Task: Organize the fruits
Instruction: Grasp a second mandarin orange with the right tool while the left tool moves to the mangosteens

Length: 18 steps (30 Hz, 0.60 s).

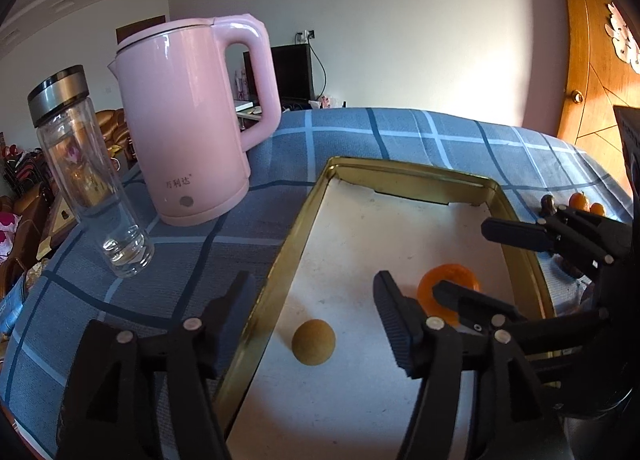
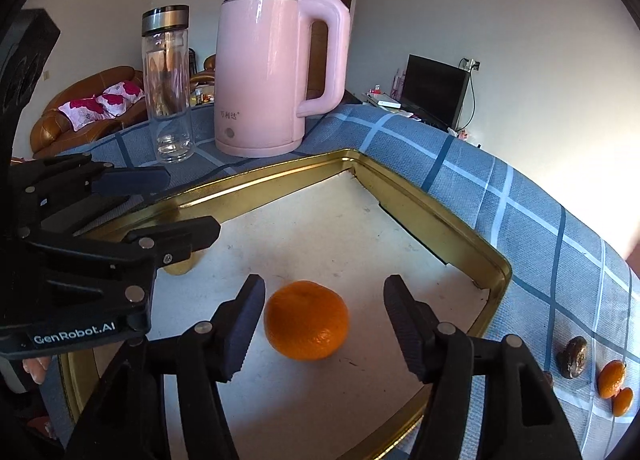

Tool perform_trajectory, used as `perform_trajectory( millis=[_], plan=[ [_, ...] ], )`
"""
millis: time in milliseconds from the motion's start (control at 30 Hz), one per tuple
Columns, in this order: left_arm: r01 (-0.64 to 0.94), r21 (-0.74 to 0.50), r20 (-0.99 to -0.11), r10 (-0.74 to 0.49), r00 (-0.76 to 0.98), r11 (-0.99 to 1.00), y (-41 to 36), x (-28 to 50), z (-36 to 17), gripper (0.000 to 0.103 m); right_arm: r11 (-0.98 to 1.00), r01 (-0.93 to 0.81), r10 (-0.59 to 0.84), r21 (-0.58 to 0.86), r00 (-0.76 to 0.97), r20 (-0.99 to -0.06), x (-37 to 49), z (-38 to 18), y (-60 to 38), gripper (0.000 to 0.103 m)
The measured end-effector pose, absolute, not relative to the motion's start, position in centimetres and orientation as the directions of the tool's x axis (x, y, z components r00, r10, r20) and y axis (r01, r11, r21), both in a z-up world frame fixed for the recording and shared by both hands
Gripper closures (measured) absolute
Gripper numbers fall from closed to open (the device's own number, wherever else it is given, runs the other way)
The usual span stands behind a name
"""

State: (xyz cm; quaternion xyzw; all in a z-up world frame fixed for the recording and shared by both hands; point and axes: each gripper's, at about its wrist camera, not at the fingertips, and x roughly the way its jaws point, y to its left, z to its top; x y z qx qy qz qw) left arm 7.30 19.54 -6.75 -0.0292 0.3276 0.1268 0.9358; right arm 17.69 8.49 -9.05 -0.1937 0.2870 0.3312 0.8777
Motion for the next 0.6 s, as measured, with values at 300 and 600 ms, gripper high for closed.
perform_trajectory(
  millis=[300, 600],
  plan=[
    [-0.231, -0.046, -0.535, 0.171, 0.827, 0.972, 16.4, 5.4, -5.1, 0.020, 0.822, -0.549, 0.410, -0.150, 0.755, -0.512, 14.3, -6.1, -1.5, 0.037],
    [-0.061, -0.054, -0.516, 0.025, 0.856, 0.997, 9.0, 5.2, -5.2, 0.012, 0.908, -0.389, 0.256, -0.156, 0.810, -0.528, 9.9, -7.3, -11.6, 0.037]
  ],
)
